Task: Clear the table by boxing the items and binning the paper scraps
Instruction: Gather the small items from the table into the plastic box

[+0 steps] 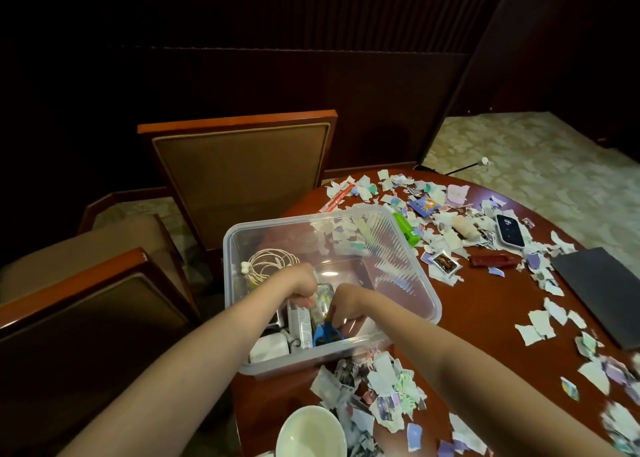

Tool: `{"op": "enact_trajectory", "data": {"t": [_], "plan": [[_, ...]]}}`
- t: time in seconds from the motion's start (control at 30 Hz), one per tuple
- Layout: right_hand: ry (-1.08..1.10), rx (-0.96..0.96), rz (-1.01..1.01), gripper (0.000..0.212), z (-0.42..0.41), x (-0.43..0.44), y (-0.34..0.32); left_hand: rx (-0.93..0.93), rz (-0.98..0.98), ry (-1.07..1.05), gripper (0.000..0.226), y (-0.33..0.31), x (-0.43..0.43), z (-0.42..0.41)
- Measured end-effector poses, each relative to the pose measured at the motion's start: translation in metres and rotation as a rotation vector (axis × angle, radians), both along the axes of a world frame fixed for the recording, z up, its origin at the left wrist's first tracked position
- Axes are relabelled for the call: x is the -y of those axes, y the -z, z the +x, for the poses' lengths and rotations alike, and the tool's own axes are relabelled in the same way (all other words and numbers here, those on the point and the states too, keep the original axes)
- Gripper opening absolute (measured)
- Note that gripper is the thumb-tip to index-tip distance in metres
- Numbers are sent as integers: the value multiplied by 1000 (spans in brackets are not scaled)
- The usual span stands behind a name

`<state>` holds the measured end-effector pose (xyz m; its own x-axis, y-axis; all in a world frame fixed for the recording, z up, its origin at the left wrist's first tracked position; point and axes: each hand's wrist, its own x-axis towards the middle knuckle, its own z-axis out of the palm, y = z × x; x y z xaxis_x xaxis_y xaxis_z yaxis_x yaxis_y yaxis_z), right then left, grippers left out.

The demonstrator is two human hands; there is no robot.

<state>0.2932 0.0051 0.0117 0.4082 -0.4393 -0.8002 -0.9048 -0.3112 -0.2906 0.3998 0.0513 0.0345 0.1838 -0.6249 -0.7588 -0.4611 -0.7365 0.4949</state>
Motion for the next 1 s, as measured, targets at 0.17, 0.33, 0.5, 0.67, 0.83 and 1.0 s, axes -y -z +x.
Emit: {"op": "enact_trajectory", "data": {"t": [0.17,0.33,0.5,0.67,0.83,1.0], "plan": [[28,-36,32,30,-4,3,-8,-15,-65,2,37,-6,4,0],[129,69,-70,27,-16,12,-26,25,-97,56,34,-18,11,-2],[323,269,-192,21,-33,26,-47,2,-152,85,40,-32,25,-9],[676,606,-194,26,-51,34,-66,-141,-241,-45,33,-50,43,-19],[820,759,-174,27,-71,40,-83,-161,-323,-70,27,-69,67,-29],[983,834,-174,31,-93,52,-87,-160,-334,-18,21,-74,84,-48]]}}
